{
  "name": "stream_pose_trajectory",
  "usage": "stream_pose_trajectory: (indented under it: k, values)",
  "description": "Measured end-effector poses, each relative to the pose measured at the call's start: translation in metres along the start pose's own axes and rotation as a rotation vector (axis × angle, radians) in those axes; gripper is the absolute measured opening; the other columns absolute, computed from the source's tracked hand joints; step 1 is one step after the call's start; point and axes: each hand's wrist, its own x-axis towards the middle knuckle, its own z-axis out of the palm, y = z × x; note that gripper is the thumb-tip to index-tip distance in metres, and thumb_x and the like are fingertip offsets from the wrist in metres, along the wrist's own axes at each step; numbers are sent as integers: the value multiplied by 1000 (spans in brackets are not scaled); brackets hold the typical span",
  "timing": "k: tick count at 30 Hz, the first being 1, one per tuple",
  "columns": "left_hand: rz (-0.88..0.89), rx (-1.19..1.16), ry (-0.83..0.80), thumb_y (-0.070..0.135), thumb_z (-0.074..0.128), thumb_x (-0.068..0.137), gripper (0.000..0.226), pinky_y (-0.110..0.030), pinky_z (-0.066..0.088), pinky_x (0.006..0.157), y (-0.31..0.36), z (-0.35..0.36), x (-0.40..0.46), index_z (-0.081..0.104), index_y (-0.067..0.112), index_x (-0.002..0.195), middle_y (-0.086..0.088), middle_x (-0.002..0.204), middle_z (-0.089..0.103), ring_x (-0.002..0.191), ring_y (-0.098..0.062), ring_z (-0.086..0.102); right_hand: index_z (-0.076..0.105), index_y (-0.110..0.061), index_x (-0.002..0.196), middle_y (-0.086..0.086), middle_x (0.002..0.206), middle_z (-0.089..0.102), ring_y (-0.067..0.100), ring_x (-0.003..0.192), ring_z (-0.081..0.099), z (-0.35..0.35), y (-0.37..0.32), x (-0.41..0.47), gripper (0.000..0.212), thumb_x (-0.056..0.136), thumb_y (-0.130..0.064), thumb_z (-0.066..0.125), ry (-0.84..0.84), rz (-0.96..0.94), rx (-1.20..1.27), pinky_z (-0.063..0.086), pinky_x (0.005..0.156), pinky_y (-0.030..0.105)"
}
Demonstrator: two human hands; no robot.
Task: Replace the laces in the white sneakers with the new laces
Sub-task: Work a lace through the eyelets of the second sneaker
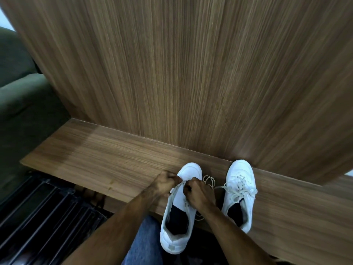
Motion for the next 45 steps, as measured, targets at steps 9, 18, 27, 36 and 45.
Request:
stream_pose_trajectory:
  k: [9, 18, 27, 36, 45]
  values:
    - [-12, 58, 43, 24, 69, 83, 15, -15, 41, 47, -4, 7, 9, 74, 11, 90, 5, 68, 61, 58, -6, 56, 68, -21, 91, -4, 96, 60, 21, 90, 61, 7, 3, -2, 25, 91, -29, 45, 34, 52, 97, 39, 62, 30]
    - [12, -20, 38, 19, 68, 85, 25, -23, 44, 49, 0, 7, 2, 65, 18, 60, -3, 62, 60, 54, -11, 55, 68, -27, 93, -5, 97, 62, 21, 92, 62, 10, 6, 5, 23, 92, -30, 45, -4, 53, 148, 46, 70, 33]
    - [-29, 64, 136, -2, 50, 84, 30, -25, 44, 51, 18, 9, 12, 57, 14, 60, -7, 62, 62, 58, -19, 55, 56, -26, 95, -7, 92, 66, 18, 90, 62, 3, 13, -2, 22, 86, -46, 58, -18, 98, 301, 48, 71, 32]
    - [37, -680, 338, -8, 35, 94, 27, -17, 37, 31, 93, -32, 7, 50, 5, 76, -14, 60, 62, 38, -15, 59, 49, -25, 90, -3, 95, 66, 23, 95, 62, -10, 12, -9, 35, 76, -55, 62, -23, 218, 202, 42, 67, 30]
    - [37, -886, 483, 5, 50, 94, 7, -19, 34, 34, 94, -34, 11, 54, 10, 90, 3, 43, 56, 34, -15, 51, 53, -20, 93, 2, 95, 67, 25, 96, 62, -12, 8, -14, 40, 80, -58, 57, -3, 225, 195, 47, 73, 32]
